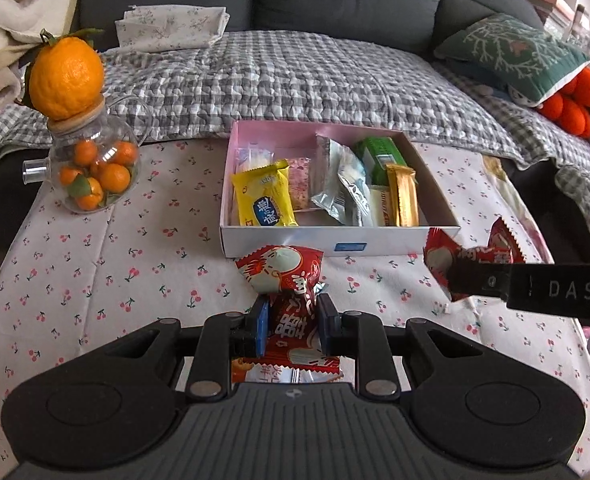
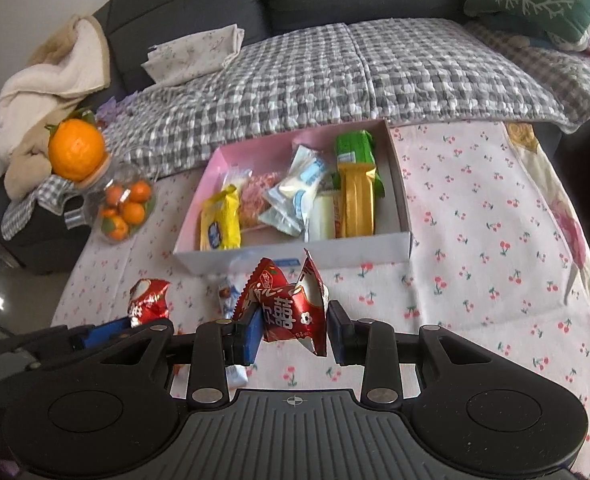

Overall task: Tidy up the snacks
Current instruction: 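Lift both red candy packs and carry them toward the box, then lower both red candy packs into the box and open both tools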

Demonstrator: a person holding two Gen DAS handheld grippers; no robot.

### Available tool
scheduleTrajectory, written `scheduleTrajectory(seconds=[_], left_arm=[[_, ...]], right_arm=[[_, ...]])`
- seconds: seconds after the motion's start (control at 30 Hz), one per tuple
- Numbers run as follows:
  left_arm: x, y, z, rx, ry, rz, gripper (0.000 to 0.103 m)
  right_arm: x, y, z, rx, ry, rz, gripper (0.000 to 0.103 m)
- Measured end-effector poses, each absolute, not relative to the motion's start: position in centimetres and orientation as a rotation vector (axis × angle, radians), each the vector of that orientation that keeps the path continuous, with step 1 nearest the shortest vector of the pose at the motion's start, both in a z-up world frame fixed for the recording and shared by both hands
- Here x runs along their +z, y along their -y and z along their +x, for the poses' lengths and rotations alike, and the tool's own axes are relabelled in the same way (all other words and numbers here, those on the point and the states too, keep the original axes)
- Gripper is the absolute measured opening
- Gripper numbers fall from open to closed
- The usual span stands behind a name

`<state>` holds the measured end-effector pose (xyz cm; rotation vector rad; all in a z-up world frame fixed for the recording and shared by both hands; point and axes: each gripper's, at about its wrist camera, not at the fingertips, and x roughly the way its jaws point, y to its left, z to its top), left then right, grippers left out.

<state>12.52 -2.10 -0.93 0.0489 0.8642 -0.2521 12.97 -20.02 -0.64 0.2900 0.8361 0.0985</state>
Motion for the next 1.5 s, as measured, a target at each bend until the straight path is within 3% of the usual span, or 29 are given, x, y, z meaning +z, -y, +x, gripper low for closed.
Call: scheduleTrajectory(seconds=[0.37,0.8,1.5], left_arm=[[-1.2,3.1,16.3,-0.208,-0.884,0.040,0.022],[-0.5,4.0,21.8,-0.180,-0.871,-0.010,0.022],[-2.7,6.8,25.6,-0.178,-0.833,-0.014,0.022]], right_arm=[[-0.9,20.7,15.7,0.069,-0.832,0.302,0.033],[-0.4,24.2,21.0,0.048,-0.874,0.511,0.034],[-5.6,24.5,26.0,-0.016,-0.927,0.595,0.034]])
